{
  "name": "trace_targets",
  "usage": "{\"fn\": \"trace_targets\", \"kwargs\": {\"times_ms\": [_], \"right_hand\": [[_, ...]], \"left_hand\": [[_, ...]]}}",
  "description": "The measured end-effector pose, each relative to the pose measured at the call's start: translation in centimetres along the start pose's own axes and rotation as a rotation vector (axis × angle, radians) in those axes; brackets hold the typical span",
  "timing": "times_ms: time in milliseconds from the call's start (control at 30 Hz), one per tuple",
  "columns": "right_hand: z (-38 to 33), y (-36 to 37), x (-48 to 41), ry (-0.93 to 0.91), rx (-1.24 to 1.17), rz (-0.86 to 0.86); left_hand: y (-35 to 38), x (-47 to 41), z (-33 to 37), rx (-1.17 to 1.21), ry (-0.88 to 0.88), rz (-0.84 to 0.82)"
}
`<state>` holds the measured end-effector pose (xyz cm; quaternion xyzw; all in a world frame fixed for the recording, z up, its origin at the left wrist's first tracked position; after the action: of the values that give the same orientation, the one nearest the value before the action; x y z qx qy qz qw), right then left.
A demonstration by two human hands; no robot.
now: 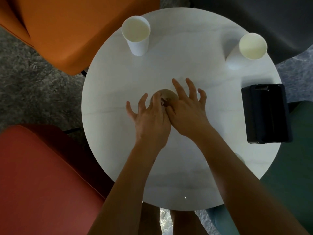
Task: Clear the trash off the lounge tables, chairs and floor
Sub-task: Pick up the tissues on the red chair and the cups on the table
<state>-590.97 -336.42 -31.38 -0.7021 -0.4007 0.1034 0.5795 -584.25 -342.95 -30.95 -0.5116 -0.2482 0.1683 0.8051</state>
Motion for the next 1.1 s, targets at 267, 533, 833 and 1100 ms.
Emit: {"fn": "trace_targets", "kwargs": {"times_ms": [267,533,833,1100], "right_hand": [[0.7,-2.8,1.5,-0.018,-0.345,0.265],[4.5,-4.9,-5.5,0.075,-0.83,0.276],[-2.5,-2.9,-17.2,-0.074,-0.787,0.217],[-3.7,-3.7,-17.7,-0.118,-0.612,0.407]], "left_hand": [[-3.8,1.8,-0.7,0.406,0.041,0.341],[-1.7,-1.2,0.4,0.191,0.07,0.06],[-7.2,-1.2,-4.3,0.368,-0.027,0.387],[-12.3,-0.4,-5.9,0.464,-0.137,0.603]]}}
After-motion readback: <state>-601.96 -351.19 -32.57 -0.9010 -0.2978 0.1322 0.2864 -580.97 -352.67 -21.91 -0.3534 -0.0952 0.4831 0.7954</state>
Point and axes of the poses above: each hand's wrist, its own x-axis away from the middle knuckle, its own y-axis out of the palm, z = x × y, the point moved 7 cm from there along -x, towards the middle knuckle, and after that the axes turned 2 degrees about -x, right-handed, at the moved point
